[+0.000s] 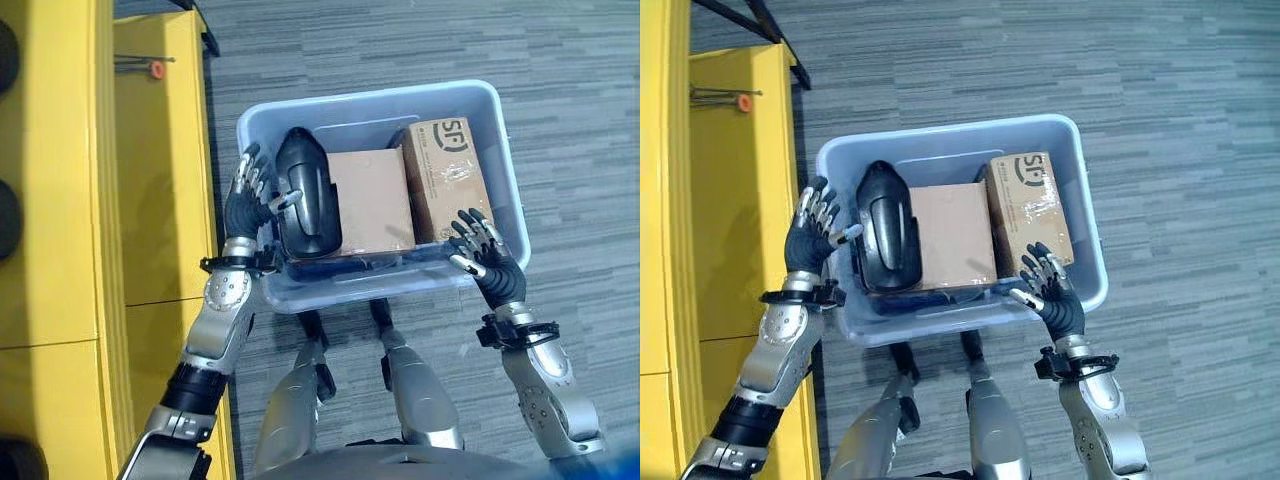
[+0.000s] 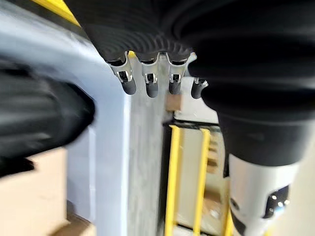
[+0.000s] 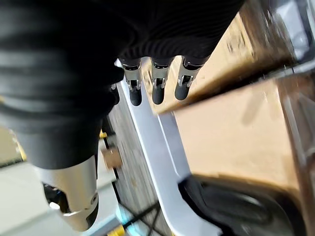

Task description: Move parts from the plastic box to the shelf.

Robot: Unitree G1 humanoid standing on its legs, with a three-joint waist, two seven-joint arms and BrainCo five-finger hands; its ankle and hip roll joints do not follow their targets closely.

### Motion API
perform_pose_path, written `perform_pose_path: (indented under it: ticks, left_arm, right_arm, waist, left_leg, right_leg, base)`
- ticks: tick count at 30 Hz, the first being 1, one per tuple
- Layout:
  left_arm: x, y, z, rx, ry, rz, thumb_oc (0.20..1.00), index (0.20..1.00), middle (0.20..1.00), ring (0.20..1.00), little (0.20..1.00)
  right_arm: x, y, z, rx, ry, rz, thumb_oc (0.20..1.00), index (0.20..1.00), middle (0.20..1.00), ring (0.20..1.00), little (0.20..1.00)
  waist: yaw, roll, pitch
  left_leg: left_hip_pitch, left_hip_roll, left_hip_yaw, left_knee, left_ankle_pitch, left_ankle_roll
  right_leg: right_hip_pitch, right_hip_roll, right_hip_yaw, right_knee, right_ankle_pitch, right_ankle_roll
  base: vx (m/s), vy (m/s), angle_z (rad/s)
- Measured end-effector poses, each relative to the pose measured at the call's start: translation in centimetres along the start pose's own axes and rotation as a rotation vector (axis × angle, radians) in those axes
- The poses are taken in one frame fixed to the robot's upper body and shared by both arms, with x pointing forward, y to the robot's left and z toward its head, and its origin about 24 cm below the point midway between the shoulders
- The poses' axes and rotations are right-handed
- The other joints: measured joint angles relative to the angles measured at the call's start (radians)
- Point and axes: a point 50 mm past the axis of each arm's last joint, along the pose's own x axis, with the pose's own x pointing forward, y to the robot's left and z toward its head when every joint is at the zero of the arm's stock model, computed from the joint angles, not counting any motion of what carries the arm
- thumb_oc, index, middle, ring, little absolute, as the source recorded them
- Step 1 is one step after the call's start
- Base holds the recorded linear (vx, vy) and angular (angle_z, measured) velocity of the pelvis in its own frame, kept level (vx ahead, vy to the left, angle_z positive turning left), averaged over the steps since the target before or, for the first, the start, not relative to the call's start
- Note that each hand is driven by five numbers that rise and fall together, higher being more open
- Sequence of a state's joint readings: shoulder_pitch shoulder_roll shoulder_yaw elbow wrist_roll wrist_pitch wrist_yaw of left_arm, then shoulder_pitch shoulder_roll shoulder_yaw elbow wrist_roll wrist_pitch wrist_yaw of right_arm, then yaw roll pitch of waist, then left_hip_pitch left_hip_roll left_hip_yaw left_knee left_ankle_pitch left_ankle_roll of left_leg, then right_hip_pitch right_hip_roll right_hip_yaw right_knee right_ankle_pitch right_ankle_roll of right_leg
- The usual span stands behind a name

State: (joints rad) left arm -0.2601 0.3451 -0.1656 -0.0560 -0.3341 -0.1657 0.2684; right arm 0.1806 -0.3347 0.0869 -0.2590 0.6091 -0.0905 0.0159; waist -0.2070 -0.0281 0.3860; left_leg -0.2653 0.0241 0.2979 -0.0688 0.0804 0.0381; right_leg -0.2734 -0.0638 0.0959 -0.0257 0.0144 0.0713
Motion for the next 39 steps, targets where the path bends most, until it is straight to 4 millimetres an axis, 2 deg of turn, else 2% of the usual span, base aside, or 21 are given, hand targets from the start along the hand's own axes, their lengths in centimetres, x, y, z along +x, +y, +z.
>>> perform_pose_path:
  ticks: [2, 5, 10, 16, 25, 31, 35, 39]
  left_arm:
    - [0.6, -1.0, 0.6, 0.004, -0.032, -0.027, 1.000, 1.000, 1.000, 1.000, 1.000]
    - [1.0, -1.3, 0.9, 0.038, -0.057, -0.026, 1.000, 1.000, 1.000, 1.000, 1.000]
    - [1.7, -2.0, 0.9, 0.044, -0.067, -0.033, 1.000, 1.000, 1.000, 1.000, 1.000]
    - [1.8, -0.5, -1.4, 0.115, 0.024, 0.051, 1.000, 1.000, 1.000, 1.000, 1.000]
    - [1.6, 2.2, -2.7, 0.119, 0.080, 0.254, 1.000, 1.000, 1.000, 1.000, 1.000]
    - [1.8, 3.1, -3.9, 0.159, 0.131, 0.295, 1.000, 1.000, 1.000, 1.000, 1.000]
    - [2.7, 4.1, -5.7, 0.223, 0.218, 0.350, 1.000, 1.000, 1.000, 1.000, 1.000]
    - [4.1, 4.4, -5.1, 0.280, 0.207, 0.337, 1.000, 1.000, 1.000, 1.000, 1.000]
  right_arm:
    - [0.0, 0.0, 0.1, 0.008, -0.014, -0.002, 1.000, 1.000, 1.000, 1.000, 1.000]
    - [0.0, 0.3, 0.0, 0.014, -0.009, 0.001, 1.000, 1.000, 1.000, 1.000, 1.000]
    - [0.0, 0.4, -0.1, 0.041, -0.008, 0.001, 1.000, 1.000, 1.000, 1.000, 1.000]
    - [0.0, 0.7, -0.3, 0.059, -0.005, 0.013, 1.000, 1.000, 1.000, 1.000, 1.000]
    - [-0.1, 0.8, -0.3, 0.063, -0.010, 0.009, 1.000, 1.000, 1.000, 1.000, 1.000]
    - [-0.2, 1.4, -0.7, 0.082, 0.004, 0.033, 1.000, 1.000, 1.000, 1.000, 1.000]
    - [-0.2, 1.5, -0.8, 0.100, 0.008, 0.036, 1.000, 1.000, 1.000, 1.000, 1.000]
    - [-0.4, 1.9, -0.9, 0.086, 0.029, 0.069, 1.000, 1.000, 1.000, 1.000, 1.000]
  waist:
    - [-0.009, -0.007, 0.011]
    - [-0.026, -0.010, 0.013]
    - [-0.027, -0.011, 0.013]
    - [-0.045, -0.037, 0.028]
    - [-0.051, -0.054, 0.039]
    - [-0.054, -0.074, 0.050]
    - [-0.064, -0.084, 0.055]
    - [-0.086, -0.097, 0.061]
  left_leg:
    - [0.000, 0.004, 0.016, 0.000, 0.000, 0.000]
    - [0.000, 0.013, 0.029, -0.001, 0.000, 0.000]
    - [0.000, 0.021, 0.038, -0.001, 0.000, -0.001]
    - [0.000, 0.027, 0.056, -0.001, 0.002, -0.005]
    - [-0.035, 0.029, 0.057, 0.001, 0.004, -0.008]
    - [-0.035, 0.029, 0.058, 0.001, 0.004, -0.008]
    - [-0.035, 0.030, 0.068, 0.001, 0.004, -0.008]
    - [-0.048, 0.030, 0.083, 0.001, 0.004, -0.008]
  right_leg:
    - [-0.007, 0.004, 0.014, 0.001, 0.003, -0.001]
    - [-0.015, 0.014, 0.029, 0.003, 0.007, -0.001]
    - [-0.022, 0.022, 0.035, 0.009, 0.008, -0.003]
    - [-0.032, 0.029, 0.056, 0.008, 0.019, -0.010]
    - [-0.067, 0.031, 0.057, 0.007, 0.027, -0.010]
    - [-0.067, 0.032, 0.057, 0.007, 0.027, -0.010]
    - [-0.073, 0.033, 0.066, 0.008, 0.029, -0.006]
    - [-0.092, 0.034, 0.081, 0.008, 0.037, -0.003]
  base:
    - [-0.01, -0.009, -0.20]
    - [0.00, -0.017, -0.16]
    - [-0.01, -0.010, -0.06]
    - [-0.01, -0.008, -0.10]
    - [0.00, -0.008, 0.00]
    - [0.00, 0.000, 0.00]
    - [-0.01, 0.003, -0.06]
    - [0.00, 0.002, -0.11]
